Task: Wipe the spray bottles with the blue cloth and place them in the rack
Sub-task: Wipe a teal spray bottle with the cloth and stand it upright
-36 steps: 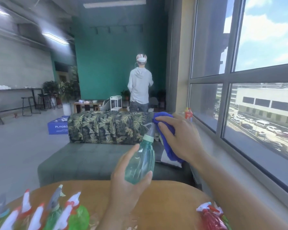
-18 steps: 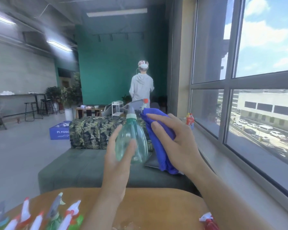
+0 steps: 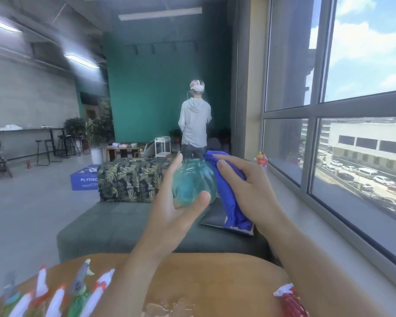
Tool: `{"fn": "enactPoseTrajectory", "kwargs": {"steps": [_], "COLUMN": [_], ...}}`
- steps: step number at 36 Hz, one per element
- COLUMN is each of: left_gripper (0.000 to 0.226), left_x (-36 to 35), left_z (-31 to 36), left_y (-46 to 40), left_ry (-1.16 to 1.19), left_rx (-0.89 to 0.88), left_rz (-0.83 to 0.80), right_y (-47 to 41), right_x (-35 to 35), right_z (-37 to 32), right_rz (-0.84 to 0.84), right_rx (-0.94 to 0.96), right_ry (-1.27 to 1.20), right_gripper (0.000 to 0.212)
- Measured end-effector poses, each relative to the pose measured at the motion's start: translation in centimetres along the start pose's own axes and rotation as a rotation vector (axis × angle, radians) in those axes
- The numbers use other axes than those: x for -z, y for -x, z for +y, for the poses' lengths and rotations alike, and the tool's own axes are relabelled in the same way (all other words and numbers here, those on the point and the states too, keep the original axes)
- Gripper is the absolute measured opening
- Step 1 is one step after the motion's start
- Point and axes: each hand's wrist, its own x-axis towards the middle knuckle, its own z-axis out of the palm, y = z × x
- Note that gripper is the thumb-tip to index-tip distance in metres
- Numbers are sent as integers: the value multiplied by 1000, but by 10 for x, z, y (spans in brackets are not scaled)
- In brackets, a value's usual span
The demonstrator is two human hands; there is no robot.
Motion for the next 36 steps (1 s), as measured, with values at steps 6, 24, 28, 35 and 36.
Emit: {"fn": "enactPoseTrajectory", "kwargs": {"steps": [6,24,28,35,36], "left_gripper": [116,90,93,86,81], "left_x": [-2,10,12,8,7], "left_z": [-9,3,-1,0,1], "left_y": [8,-22,-25,-29,-29], "left_ry": [-54,-330,-370,-437,-440], "left_rx": [15,-178,-177,-201,-198], "left_rz": [-44,214,209,198,196], "right_y": [12,19,14,8,9], "right_x": [2,1,0,-16,-18], "right_z": [8,1,0,-11,-12], "right_rz": [-26,219,275,184,154], "right_rx": [-113,496,520,611,633], "right_ry": [-153,566,599,626,635], "right_gripper": [27,23,22,23,23]}}
